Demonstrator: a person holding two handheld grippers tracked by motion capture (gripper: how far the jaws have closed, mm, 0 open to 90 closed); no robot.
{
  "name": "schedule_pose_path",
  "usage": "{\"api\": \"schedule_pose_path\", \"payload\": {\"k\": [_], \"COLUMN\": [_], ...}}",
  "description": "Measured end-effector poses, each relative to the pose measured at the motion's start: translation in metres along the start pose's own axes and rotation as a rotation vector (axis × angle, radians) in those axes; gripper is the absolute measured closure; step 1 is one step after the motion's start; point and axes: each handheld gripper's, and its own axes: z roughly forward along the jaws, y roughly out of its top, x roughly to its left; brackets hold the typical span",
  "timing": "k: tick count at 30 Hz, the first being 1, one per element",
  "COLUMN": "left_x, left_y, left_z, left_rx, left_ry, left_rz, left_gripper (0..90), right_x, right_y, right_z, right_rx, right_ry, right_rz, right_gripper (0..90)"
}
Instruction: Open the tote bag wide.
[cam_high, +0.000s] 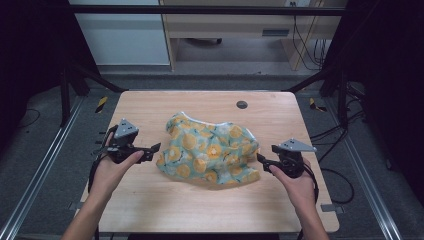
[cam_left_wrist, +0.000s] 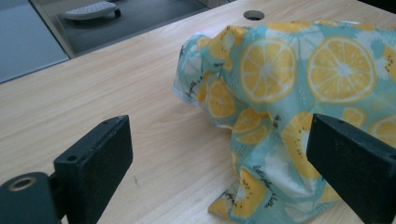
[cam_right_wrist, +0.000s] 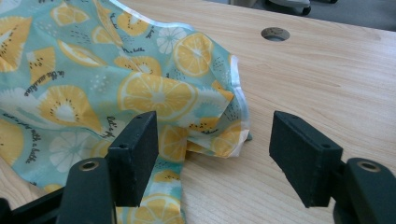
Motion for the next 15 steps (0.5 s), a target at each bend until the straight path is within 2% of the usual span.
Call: {"api": "schedule_pose_path", "payload": {"k": [5,6,7,10,12,13,15], "left_x": [-0.002,-0.003,-0.003,-0.002,-0.001,-0.001,0.001], "left_y": [0.013,0.024,0.024,0.043,0.06,0.06,0.072], "left_z": [0.004,0.012,0.012,0.028,0.044,0.044,0.056], "left_rx": [0.01,0.016,0.016,0.042,0.073,0.073,0.085], "left_ry": [-0.001,-0.004,-0.004,-0.018,-0.014,-0.014,-0.001], "left_rz": [0.02,0.025,0.025,0.039,0.054,0.054,0.066], "left_gripper": [7.6,8.0,8.1,10.4,11.7,12.2,13.2], "right_x": [0.004,0.004,0.004,0.004,0.003,0.003,0.003], "right_y": [-0.004,-0.006,-0.006,-0.009,-0.012,-0.012,-0.014], "right_z": [-0.002,-0.002,-0.002,-0.003,-0.003,-0.003,-0.003], "right_rx": [0.005,0.007,0.007,0.011,0.011,0.011,0.009], "right_ry": [0.005,0.009,0.009,0.01,0.006,0.006,0.003], "right_rz": [-0.004,-0.003,-0.003,0.002,0.005,0.005,0.01], "right_gripper": [32.6,32.5,32.5,32.0,31.6,31.6,31.5]}}
